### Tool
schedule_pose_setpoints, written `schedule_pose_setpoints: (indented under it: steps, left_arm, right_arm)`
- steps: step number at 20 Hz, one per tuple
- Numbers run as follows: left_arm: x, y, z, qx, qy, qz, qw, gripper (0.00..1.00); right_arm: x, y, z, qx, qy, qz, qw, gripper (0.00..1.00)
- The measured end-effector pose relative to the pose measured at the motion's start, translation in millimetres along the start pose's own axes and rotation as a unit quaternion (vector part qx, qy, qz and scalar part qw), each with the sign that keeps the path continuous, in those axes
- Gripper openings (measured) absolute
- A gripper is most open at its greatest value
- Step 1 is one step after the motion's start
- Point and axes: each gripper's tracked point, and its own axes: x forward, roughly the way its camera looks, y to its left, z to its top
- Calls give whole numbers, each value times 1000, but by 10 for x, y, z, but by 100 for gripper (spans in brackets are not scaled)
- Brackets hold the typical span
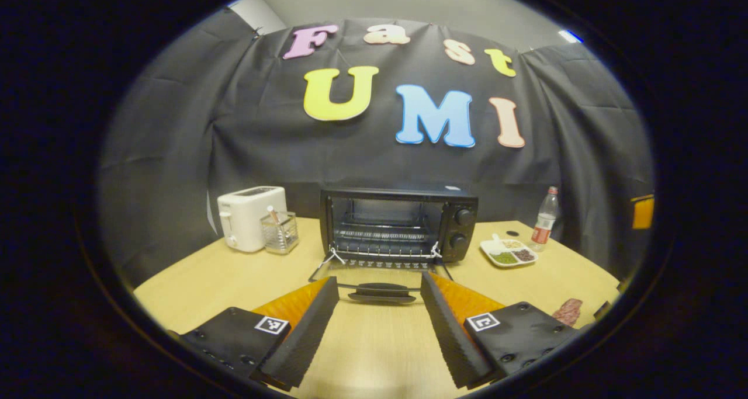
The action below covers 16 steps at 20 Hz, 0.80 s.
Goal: Open the electric oven with the left hand, put the food in, and close the electric oven.
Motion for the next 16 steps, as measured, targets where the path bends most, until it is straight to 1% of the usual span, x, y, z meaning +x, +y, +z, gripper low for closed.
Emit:
schedule_pose_setpoints:
  steps: [1, 3, 4, 5, 6, 7, 9, 11, 12, 13, 14, 16]
  left_arm:
    - [-157, -8, 146, 2, -10, 2, 1000, 95]
    - [-453, -21, 442, 3, -36, 3, 999, 95]
    - [-592, -11, 574, 6, -47, 6, 999, 91]
    - [-724, -28, 709, 9, -59, 8, 998, 94]
    - [-854, -44, 832, 11, -71, 10, 997, 91]
    - [-971, -66, 929, 10, -80, 10, 997, 91]
    - [-1166, -125, 1080, 6, -94, 11, 995, 91]
    - [-1317, -153, 1209, 5, -107, 15, 994, 99]
    - [-1377, -167, 1245, 6, -112, 18, 994, 95]
    - [-1425, -176, 1284, 7, -115, 19, 993, 96]
    - [-1470, -197, 1318, 7, -119, 20, 993, 98]
    - [-1531, -218, 1368, 8, -123, 21, 992, 98]
  right_arm:
    - [40, -11, -88, 8, 11, 5, 1000, 95]
    - [125, -32, -246, 29, 31, 12, 999, 95]
    - [165, -43, -331, 40, 41, 15, 998, 95]
    - [205, -53, -406, 51, 51, 18, 997, 95]
    - [255, -77, -489, 60, 61, 18, 996, 96]
    - [310, -102, -590, 69, 75, 20, 995, 97]
    - [402, -83, -820, 98, 112, 30, 988, 97]
    - [440, -38, -980, 136, 141, 43, 980, 97]
    - [452, -11, -1033, 154, 151, 47, 975, 97]
    - [470, 0, -1088, 168, 157, 49, 972, 97]
    - [488, 23, -1137, 180, 165, 53, 968, 95]
    - [520, 64, -1280, 195, 189, 58, 961, 94]
